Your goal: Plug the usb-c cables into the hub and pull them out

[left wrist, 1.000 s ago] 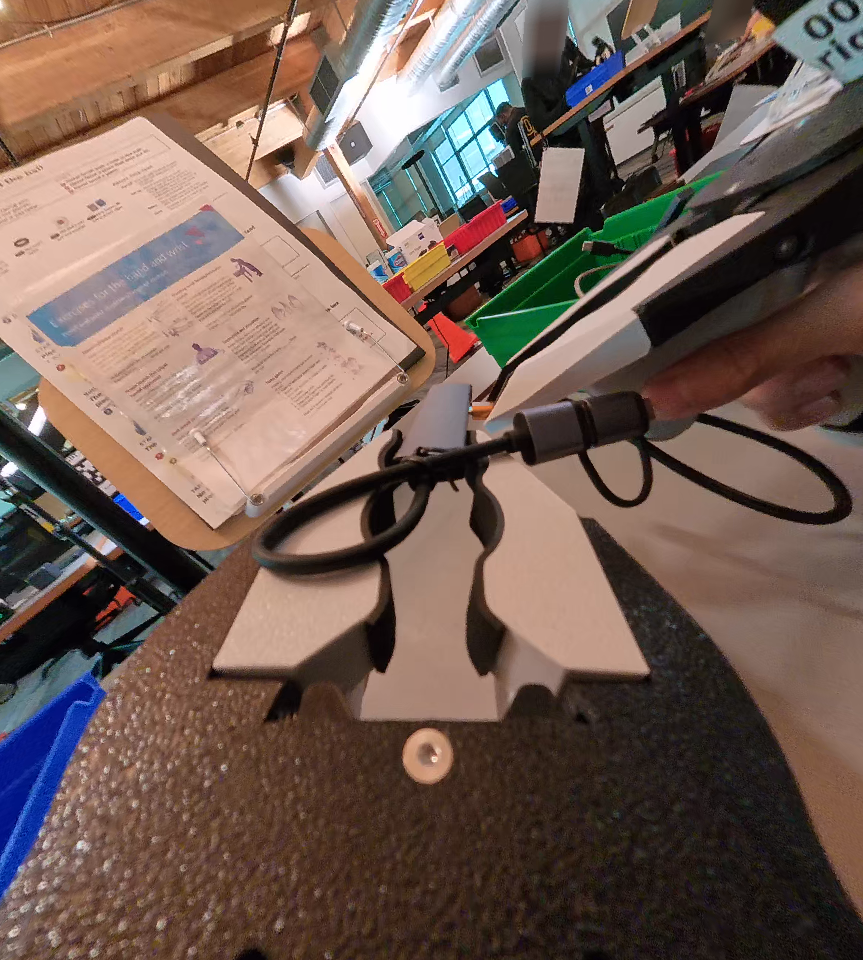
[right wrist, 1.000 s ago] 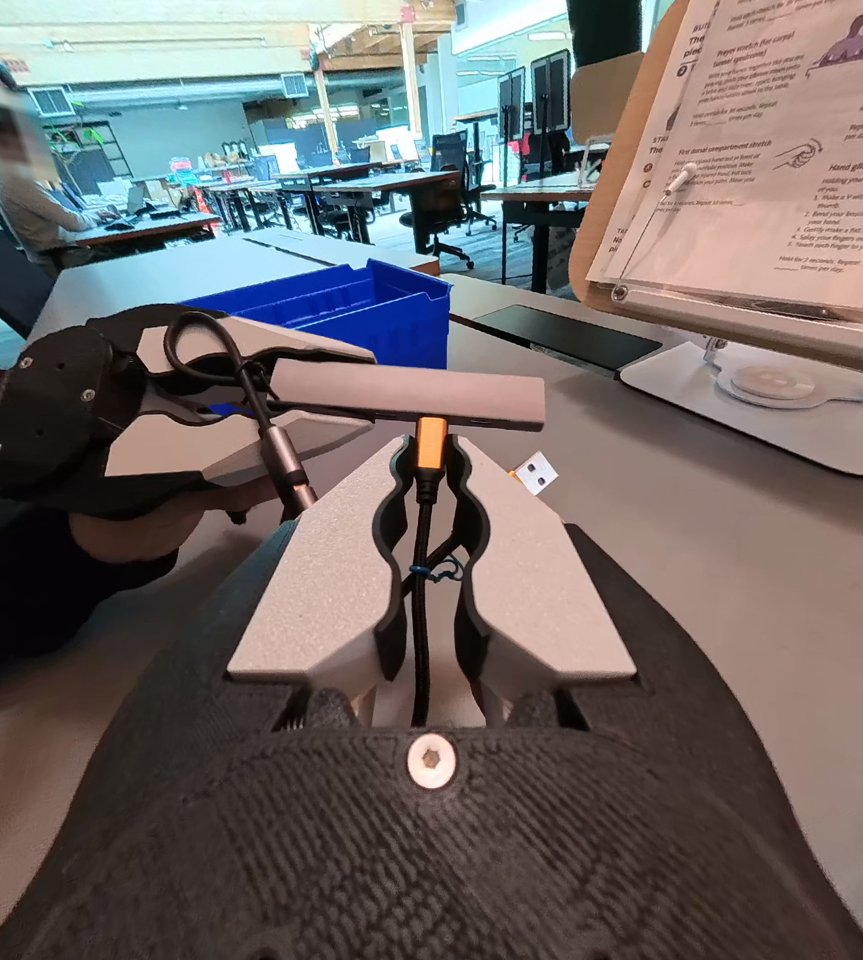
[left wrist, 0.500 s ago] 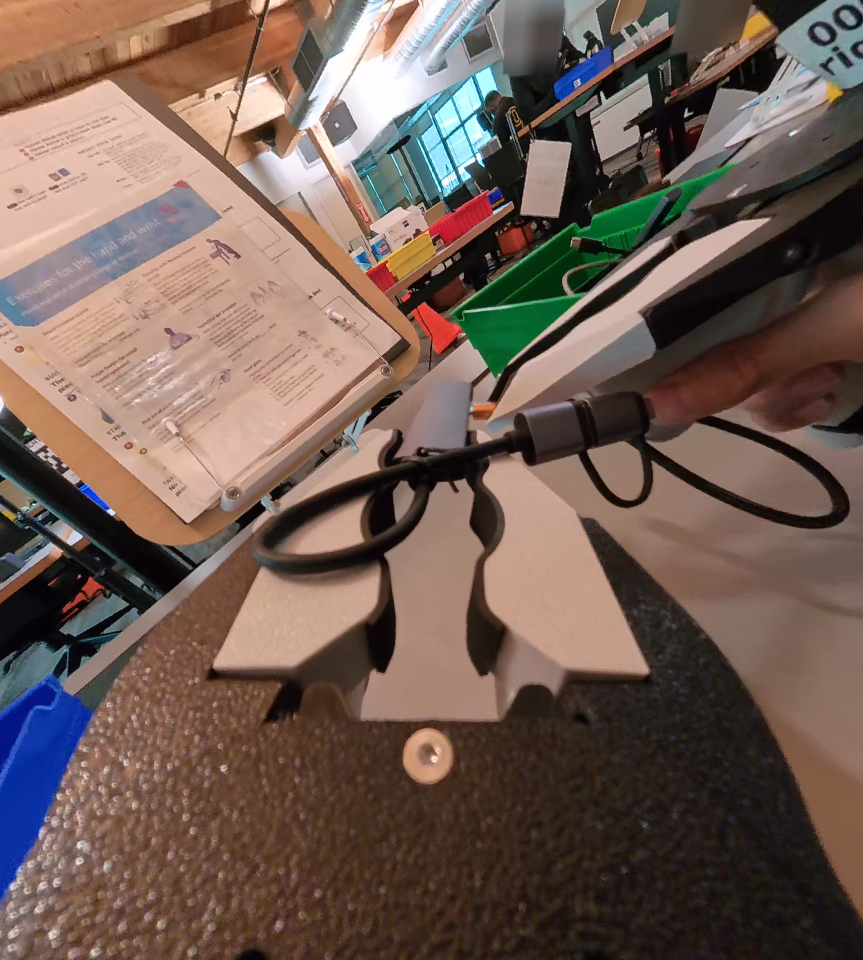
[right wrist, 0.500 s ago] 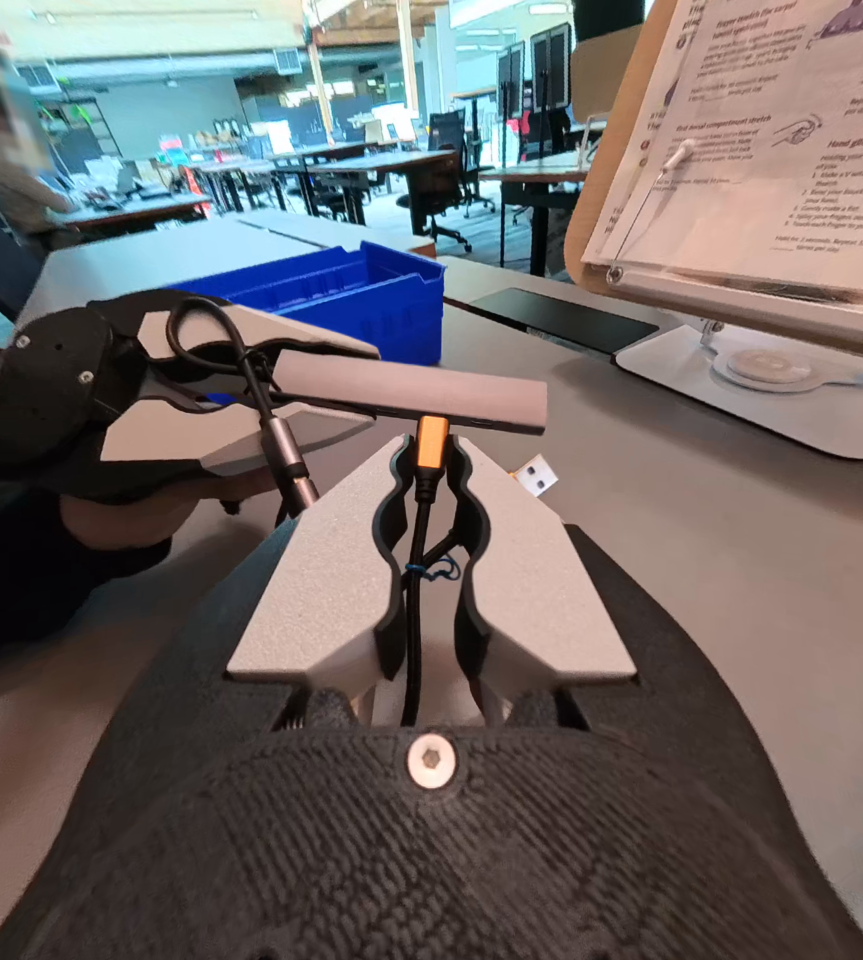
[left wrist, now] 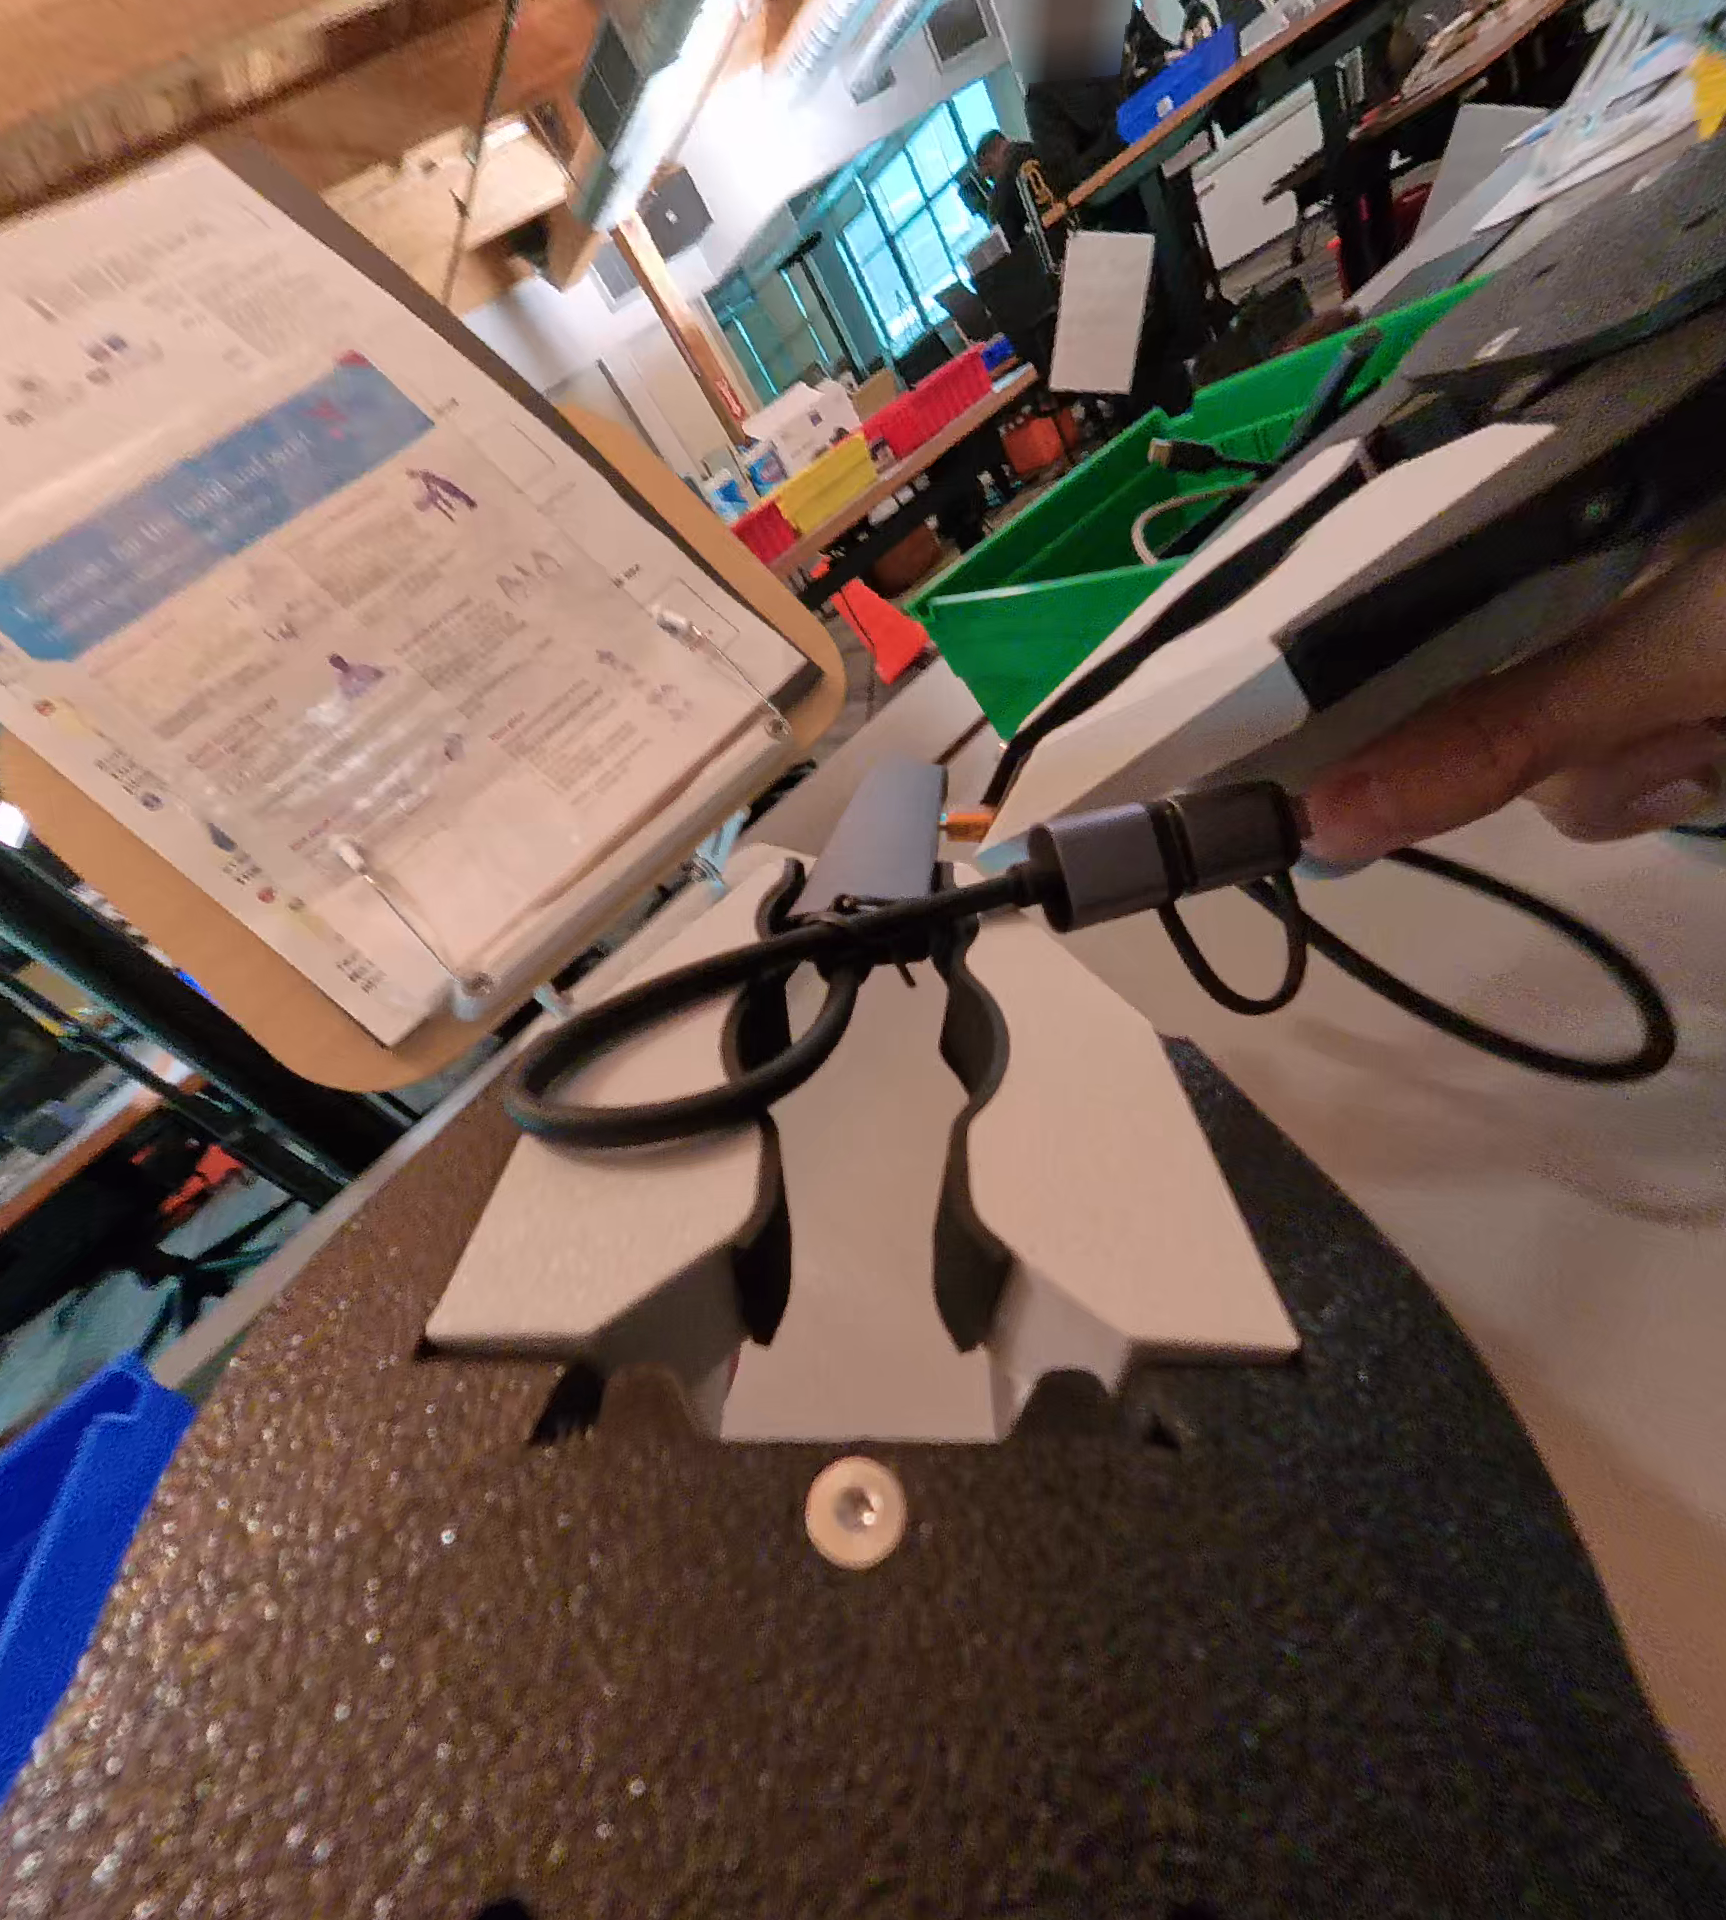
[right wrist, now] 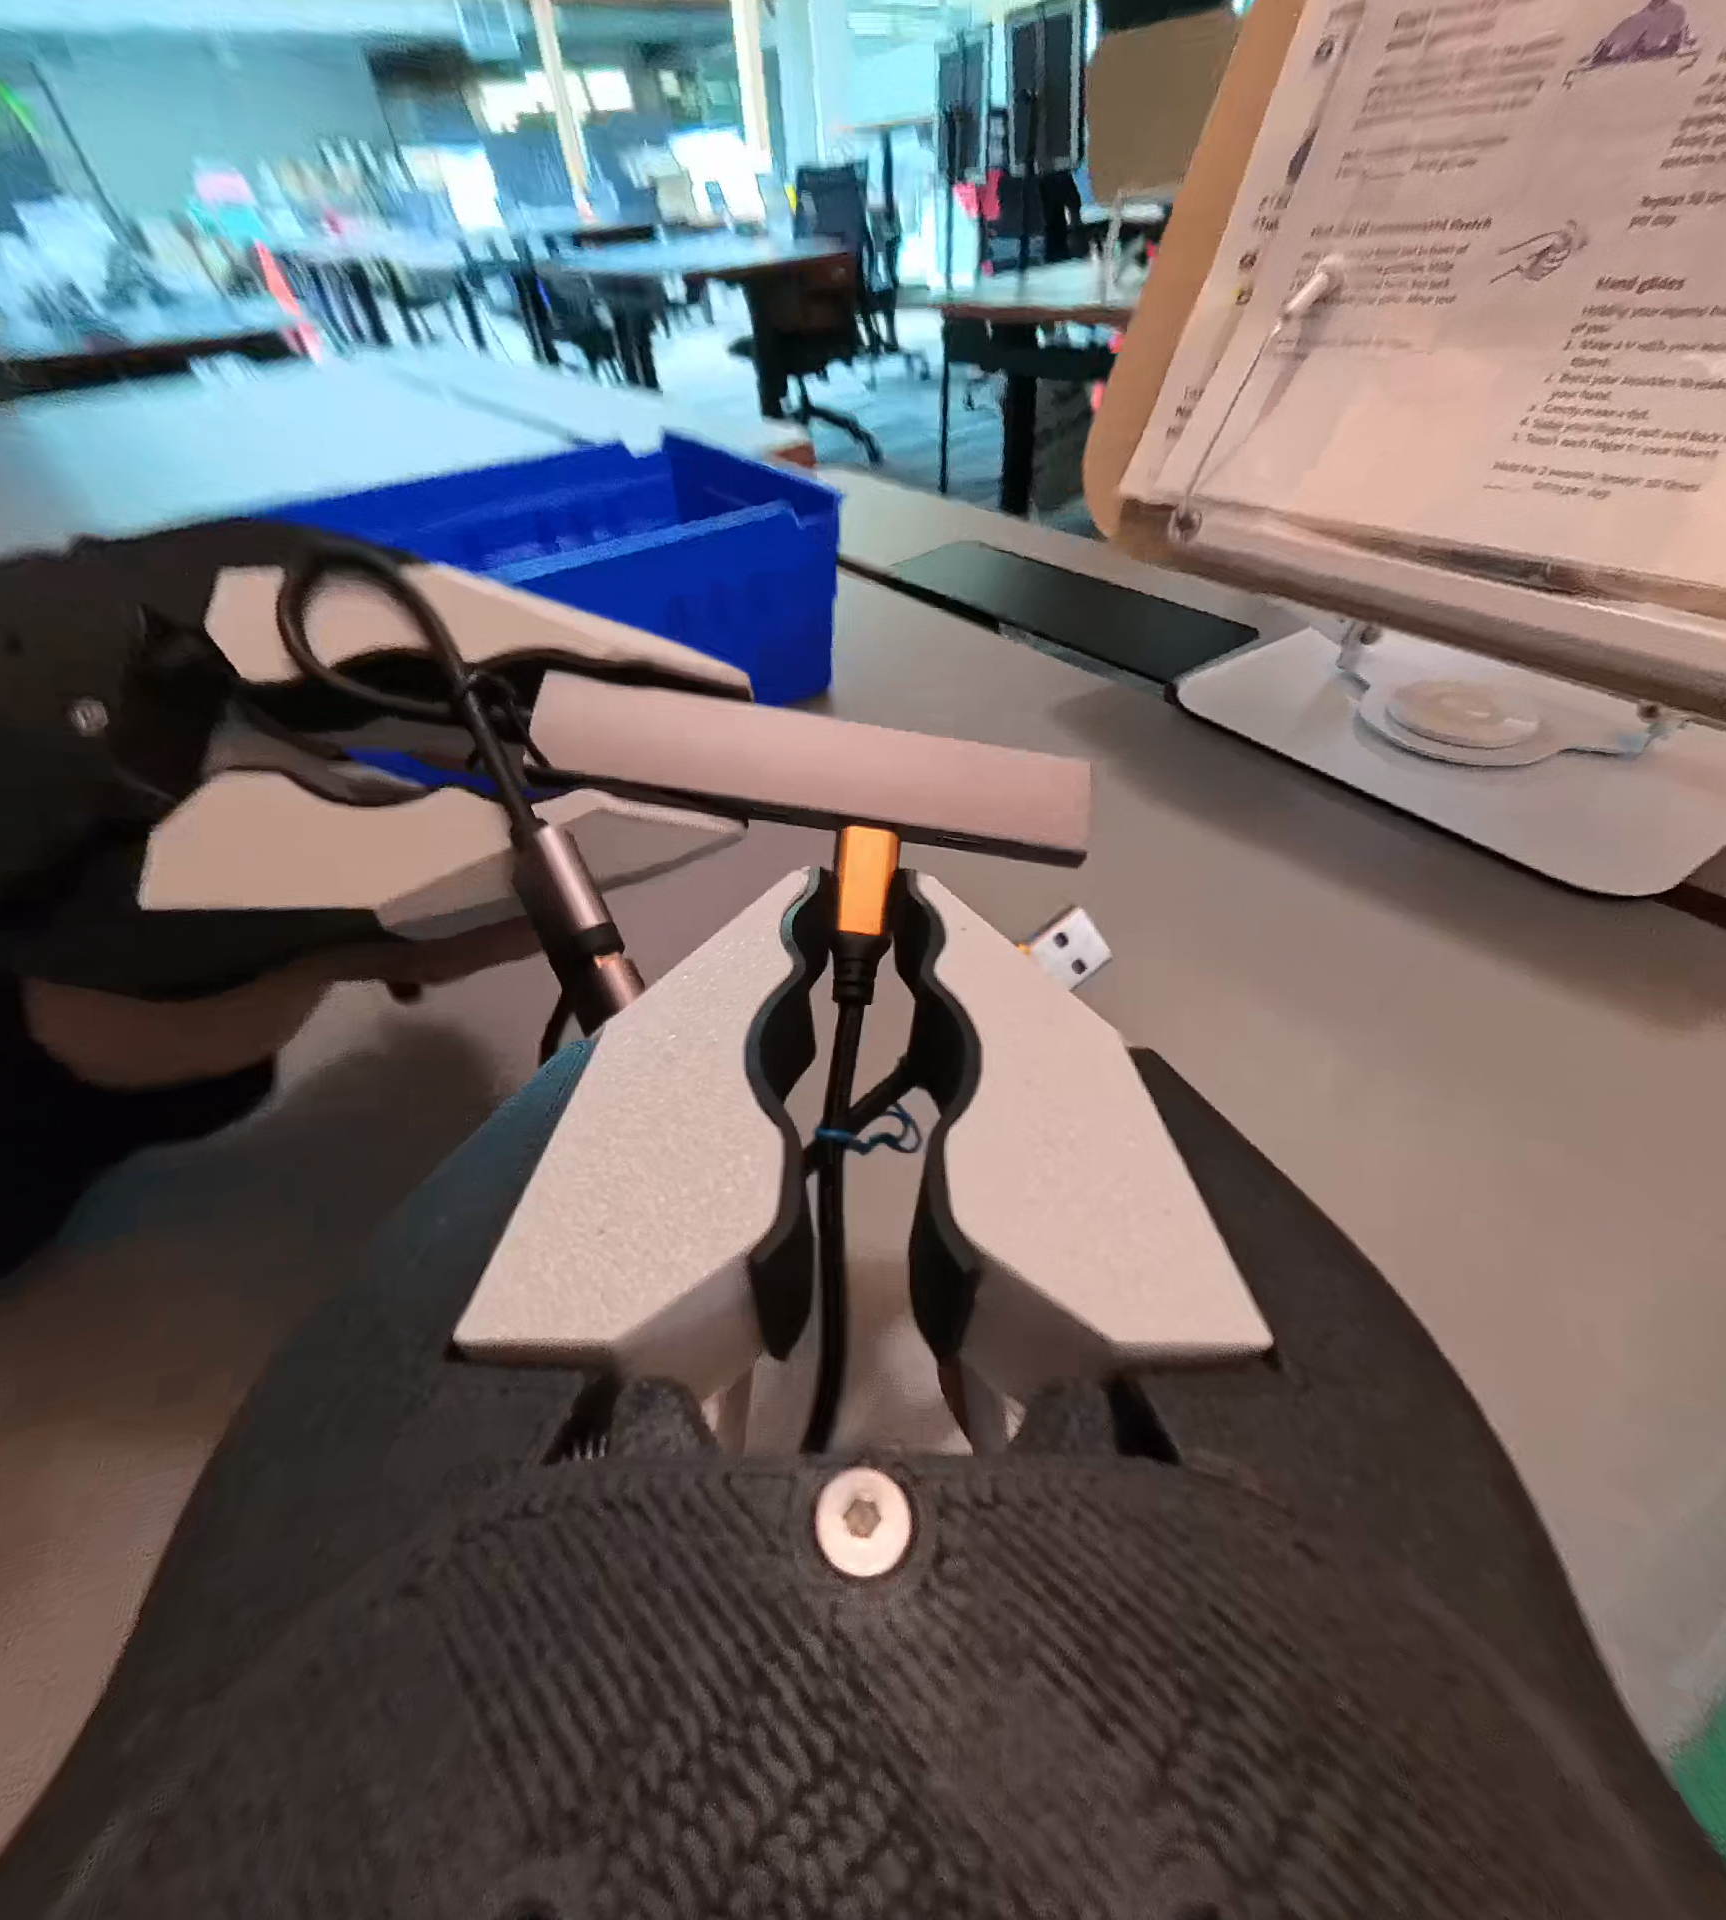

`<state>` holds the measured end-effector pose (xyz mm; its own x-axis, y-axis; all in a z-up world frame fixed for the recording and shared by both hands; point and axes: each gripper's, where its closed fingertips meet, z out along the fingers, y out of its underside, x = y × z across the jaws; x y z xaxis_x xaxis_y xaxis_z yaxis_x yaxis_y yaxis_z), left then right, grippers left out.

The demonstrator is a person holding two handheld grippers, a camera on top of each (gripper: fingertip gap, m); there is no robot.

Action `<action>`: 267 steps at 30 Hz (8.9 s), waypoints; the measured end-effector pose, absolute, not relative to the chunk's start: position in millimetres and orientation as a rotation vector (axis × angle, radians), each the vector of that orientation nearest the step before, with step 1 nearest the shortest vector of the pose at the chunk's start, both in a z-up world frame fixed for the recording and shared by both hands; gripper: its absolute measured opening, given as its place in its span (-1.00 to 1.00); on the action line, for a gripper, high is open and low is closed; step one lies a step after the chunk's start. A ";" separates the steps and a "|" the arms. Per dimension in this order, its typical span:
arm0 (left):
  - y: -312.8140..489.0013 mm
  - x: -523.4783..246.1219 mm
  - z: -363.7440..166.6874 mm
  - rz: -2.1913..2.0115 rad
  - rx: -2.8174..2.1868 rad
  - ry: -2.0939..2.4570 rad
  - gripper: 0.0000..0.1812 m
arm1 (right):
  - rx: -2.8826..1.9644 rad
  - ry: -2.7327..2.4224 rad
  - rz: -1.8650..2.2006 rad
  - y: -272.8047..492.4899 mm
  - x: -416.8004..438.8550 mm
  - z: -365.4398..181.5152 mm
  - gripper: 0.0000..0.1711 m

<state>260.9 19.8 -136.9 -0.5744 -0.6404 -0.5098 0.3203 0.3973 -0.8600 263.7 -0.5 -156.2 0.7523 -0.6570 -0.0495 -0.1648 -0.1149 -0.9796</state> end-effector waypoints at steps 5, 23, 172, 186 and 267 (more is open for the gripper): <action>19.9 262.7 -135.5 -1.340 -0.289 1.739 -0.75 | -1.616 0.678 -0.400 -1.6 265.3 -150.7 -0.86; 32.6 269.1 -131.0 -1.737 -0.599 1.656 -0.76 | -1.364 0.679 -0.465 7.5 271.8 -140.4 -0.82; -10.8 207.3 -145.5 -2.404 -0.313 2.017 -0.12 | -1.817 1.388 -1.161 -316.0 405.7 -108.7 -0.23; -15.4 206.7 -148.5 -2.310 -0.293 2.025 -0.19 | -1.553 1.150 -1.073 -258.6 250.1 -108.6 -0.33; 232.3 170.2 -195.4 -1.108 -0.881 1.715 -0.93 | -1.907 0.908 -0.325 216.8 385.6 -20.3 -0.58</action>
<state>170.2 232.3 -195.4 -0.3550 -0.8871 -0.2951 -0.0957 0.3484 -0.9324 385.6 216.8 -20.3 0.6870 -0.7111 -0.1499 -0.4541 -0.2590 -0.8525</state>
